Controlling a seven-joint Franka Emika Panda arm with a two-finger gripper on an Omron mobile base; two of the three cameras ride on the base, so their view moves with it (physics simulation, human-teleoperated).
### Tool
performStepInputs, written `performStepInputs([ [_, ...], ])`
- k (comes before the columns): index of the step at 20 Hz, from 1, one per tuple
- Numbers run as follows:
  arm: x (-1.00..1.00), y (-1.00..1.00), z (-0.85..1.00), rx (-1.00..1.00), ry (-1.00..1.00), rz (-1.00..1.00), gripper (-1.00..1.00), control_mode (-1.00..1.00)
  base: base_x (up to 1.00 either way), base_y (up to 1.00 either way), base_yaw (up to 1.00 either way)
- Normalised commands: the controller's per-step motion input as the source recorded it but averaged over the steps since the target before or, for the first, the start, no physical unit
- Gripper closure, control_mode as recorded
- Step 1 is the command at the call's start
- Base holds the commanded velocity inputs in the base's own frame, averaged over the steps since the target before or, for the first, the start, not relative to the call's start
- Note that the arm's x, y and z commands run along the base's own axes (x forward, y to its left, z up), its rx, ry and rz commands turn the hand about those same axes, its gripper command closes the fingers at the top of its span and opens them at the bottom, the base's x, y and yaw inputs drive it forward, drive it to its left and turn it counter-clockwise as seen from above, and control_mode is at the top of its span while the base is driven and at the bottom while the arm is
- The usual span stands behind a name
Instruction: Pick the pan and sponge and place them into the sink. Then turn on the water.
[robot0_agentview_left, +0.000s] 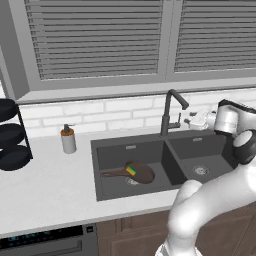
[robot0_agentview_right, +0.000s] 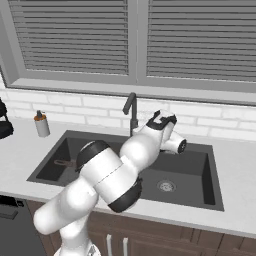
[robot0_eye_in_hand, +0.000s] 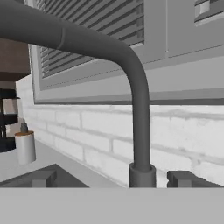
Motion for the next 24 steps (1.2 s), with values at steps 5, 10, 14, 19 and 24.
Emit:
performStepInputs([
  [5,0.15,0.03,-0.11,-0.05,0.00,-0.04,-1.00,-1.00,0.00,0.00,0.00],
  [10,0.12,0.06,-0.13,-0.08,0.00,-0.13,-1.00,-1.00,0.00,0.00,0.00],
  [14,0.16,0.15,-0.07,-0.07,0.00,-0.14,-1.00,-1.00,0.00,0.00,0.00],
  [19,0.27,0.09,0.00,-0.02,0.00,-0.05,-1.00,-1.00,0.00,0.00,0.00],
  [24,0.31,-0.13,0.00,0.02,0.00,0.02,-1.00,-1.00,0.00,0.00,0.00],
])
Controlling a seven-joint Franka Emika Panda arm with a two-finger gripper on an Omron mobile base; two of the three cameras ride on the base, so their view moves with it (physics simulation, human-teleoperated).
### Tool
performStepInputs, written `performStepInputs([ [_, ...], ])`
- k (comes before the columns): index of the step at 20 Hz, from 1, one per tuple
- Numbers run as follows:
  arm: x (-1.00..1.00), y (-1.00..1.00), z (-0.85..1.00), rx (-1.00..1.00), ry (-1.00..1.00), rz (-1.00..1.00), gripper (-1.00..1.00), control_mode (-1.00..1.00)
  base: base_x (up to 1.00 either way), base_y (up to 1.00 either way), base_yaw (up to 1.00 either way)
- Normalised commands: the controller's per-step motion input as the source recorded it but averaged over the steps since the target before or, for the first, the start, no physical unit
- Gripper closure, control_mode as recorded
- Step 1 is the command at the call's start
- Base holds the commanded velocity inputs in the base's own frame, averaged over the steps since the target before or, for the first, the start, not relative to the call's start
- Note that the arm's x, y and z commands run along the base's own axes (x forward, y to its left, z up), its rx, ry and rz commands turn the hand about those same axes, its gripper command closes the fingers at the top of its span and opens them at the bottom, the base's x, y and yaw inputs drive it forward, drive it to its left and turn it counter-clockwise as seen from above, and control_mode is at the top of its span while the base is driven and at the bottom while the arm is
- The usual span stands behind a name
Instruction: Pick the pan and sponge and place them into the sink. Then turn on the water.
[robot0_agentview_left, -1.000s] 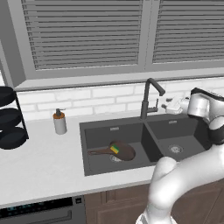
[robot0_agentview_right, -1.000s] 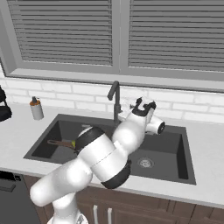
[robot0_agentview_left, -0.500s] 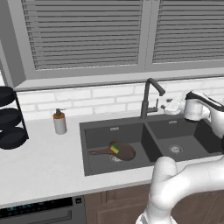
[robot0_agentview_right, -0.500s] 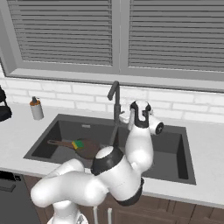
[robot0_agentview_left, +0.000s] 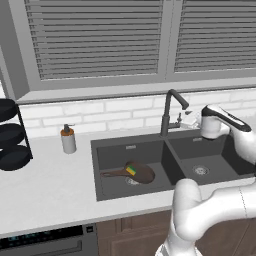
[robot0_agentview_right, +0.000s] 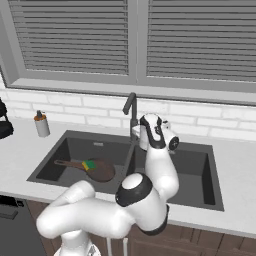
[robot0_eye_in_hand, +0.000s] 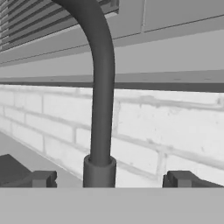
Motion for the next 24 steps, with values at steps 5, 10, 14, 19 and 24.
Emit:
performStepInputs([
  [5,0.17,-0.25,-0.10,0.04,0.00,0.05,-1.00,-1.00,0.00,0.00,0.00],
  [10,0.36,-0.02,-0.16,0.00,0.00,0.02,-1.00,-1.00,0.00,0.00,0.00],
  [14,0.42,0.00,-0.13,0.00,0.00,0.01,-1.00,-1.00,0.00,0.00,0.00],
  [19,0.34,-0.02,-0.12,0.01,0.00,0.01,-1.00,-1.00,0.00,0.00,0.00],
  [24,0.34,-0.02,-0.21,0.02,0.00,0.01,-1.00,-1.00,0.00,0.00,0.00],
])
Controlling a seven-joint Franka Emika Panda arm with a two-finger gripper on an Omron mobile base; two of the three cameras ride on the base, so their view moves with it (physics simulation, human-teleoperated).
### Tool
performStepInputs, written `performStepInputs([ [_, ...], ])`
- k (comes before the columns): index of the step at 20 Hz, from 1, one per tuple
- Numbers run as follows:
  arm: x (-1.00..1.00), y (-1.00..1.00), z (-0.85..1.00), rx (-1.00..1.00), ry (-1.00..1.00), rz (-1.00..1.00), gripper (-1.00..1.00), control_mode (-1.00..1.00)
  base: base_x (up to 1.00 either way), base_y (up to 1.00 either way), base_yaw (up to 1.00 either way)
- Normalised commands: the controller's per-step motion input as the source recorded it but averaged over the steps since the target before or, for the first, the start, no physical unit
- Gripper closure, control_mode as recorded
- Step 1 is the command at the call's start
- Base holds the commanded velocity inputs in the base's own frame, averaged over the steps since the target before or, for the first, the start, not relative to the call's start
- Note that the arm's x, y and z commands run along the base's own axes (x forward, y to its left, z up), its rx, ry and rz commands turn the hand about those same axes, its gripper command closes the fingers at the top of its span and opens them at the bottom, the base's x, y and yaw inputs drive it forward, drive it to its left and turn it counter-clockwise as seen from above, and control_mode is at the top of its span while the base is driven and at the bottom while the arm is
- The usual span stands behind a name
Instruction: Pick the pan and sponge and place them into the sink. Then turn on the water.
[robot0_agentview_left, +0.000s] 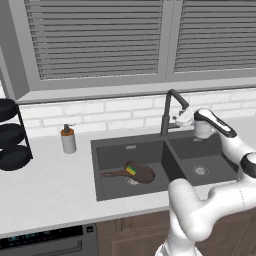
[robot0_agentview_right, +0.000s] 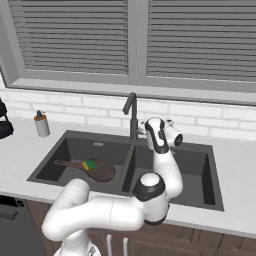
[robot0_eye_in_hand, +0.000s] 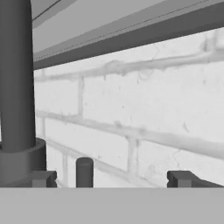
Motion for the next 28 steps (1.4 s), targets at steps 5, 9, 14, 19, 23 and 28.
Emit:
performStepInputs([
  [5,0.46,-0.03,-0.18,0.00,0.03,0.00,1.00,-1.00,0.00,0.00,0.00],
  [9,0.30,-0.36,-0.04,0.02,0.04,0.00,1.00,-1.00,0.00,0.00,0.00],
  [14,0.14,-0.55,-0.02,0.03,0.07,0.00,1.00,-1.00,0.00,0.00,0.00],
  [19,0.15,-0.67,-0.13,0.00,0.18,-0.03,1.00,-1.00,0.00,0.00,0.00],
  [23,0.61,-0.63,-0.20,-0.01,0.41,-0.29,1.00,-1.00,0.00,0.00,0.00],
  [28,0.48,-0.77,-0.24,0.00,0.39,-0.28,1.00,-1.00,0.00,0.00,0.00],
])
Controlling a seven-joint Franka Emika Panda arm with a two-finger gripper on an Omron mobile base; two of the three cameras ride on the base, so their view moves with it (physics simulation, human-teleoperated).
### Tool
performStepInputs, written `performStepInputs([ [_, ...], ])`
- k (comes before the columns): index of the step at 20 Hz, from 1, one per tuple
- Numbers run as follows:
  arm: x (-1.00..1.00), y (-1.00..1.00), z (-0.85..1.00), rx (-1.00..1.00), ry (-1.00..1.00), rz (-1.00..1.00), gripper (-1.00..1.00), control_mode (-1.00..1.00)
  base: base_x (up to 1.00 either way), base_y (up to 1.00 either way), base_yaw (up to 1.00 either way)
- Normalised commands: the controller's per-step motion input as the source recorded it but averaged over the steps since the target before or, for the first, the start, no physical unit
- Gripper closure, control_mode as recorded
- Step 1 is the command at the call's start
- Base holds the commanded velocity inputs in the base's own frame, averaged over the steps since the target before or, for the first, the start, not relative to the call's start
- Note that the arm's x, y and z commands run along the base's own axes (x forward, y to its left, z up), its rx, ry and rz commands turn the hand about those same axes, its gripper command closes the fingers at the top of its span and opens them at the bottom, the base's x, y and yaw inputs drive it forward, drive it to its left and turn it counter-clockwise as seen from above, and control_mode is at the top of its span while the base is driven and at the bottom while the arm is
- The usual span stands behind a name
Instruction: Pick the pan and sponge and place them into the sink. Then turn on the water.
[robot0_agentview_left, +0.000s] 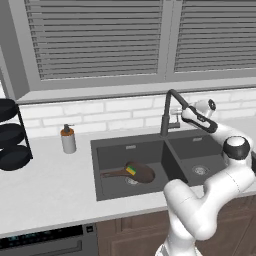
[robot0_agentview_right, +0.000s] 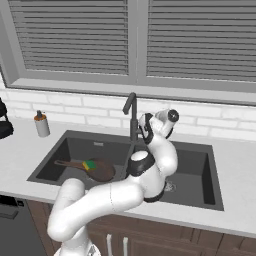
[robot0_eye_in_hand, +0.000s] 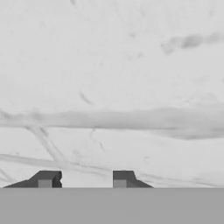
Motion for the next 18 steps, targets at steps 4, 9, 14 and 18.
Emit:
performStepInputs([
  [4,0.12,-0.95,-0.33,0.00,0.26,-0.16,1.00,-1.00,0.00,0.00,0.00],
  [9,-0.06,-1.00,-0.45,0.10,0.08,0.00,1.00,-1.00,0.00,0.00,0.00],
  [14,-0.06,-1.00,-0.58,0.20,0.02,0.09,1.00,-1.00,0.00,0.00,0.00],
  [18,-0.04,-1.00,-0.64,0.12,0.05,0.06,1.00,-1.00,0.00,0.00,0.00],
])
